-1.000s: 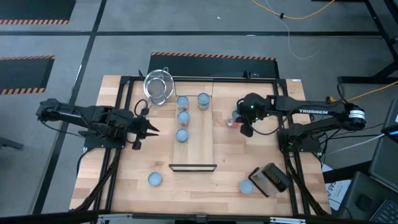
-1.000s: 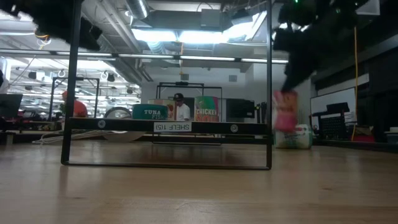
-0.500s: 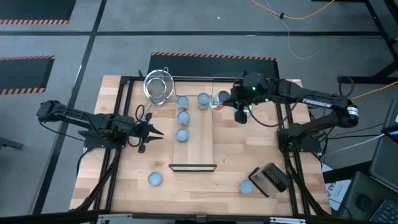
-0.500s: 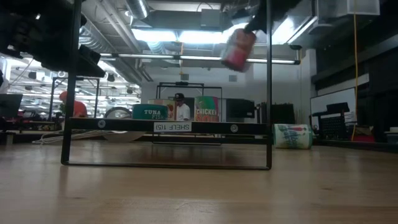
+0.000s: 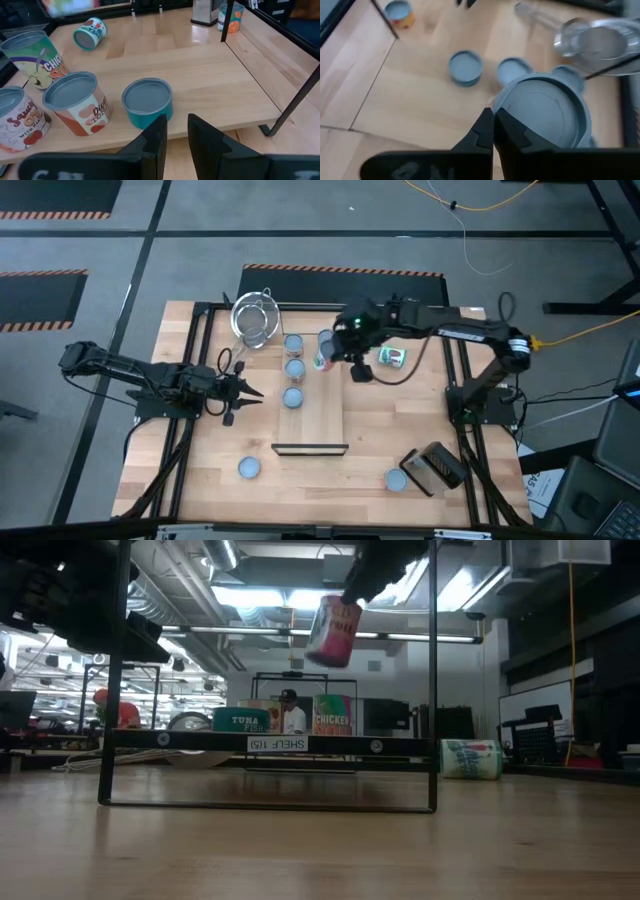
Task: Pick and place cans onto a shelf
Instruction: Put the canned mixed fruit on the shelf
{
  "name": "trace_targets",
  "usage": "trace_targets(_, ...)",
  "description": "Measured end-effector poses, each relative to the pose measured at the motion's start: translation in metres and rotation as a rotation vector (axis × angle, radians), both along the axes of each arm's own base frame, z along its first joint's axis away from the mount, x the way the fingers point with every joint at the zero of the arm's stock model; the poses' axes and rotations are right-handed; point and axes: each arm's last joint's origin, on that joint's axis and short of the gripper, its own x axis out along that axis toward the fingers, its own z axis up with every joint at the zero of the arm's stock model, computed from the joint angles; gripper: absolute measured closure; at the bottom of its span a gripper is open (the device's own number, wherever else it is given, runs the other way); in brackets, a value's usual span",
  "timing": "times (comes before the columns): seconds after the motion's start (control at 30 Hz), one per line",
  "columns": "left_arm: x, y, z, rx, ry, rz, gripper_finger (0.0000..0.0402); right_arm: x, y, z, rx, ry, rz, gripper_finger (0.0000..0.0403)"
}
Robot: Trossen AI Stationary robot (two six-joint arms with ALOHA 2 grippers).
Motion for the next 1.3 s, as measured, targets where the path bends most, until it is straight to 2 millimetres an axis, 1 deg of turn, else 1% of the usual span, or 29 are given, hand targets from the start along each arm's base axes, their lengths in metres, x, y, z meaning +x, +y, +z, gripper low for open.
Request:
trace_targets(0.1, 0.000, 0.000, 0.000, 0.000, 0.000, 0.000, 0.0332, 0.011, -0.002, -0.016, 0.020, 0.045, 0.011, 0.0394)
trace_targets(0.23, 0.000, 0.000, 0.000, 0.000, 0.000, 0.000, 0.0332, 0.019, -0.004, -0.033, 0.005, 0.103, 0.046, 0.0393)
trace_targets(0.33, 0.000, 0.000, 0.000, 0.002, 0.001, -0.001, 0.0332, 0.023, -0.005, -0.043, 0.003, 0.132, 0.047, 0.0393)
trace_targets(0.57, 0.000, 0.000, 0.000, 0.002, 0.001, 0.000, 0.0332, 0.031, -0.007, -0.057, 0.010, 0.172, 0.049, 0.0392)
trace_targets(1.03, 0.000, 0.000, 0.000, 0.007, 0.002, -0.003, 0.0332, 0.038, -0.009, -0.078, -0.022, 0.240, 0.070, 0.0392)
trace_targets(1.3, 0.000, 0.000, 0.000, 0.007, 0.002, -0.003, 0.0332, 0.038, -0.009, -0.079, -0.020, 0.244, 0.071, 0.0388)
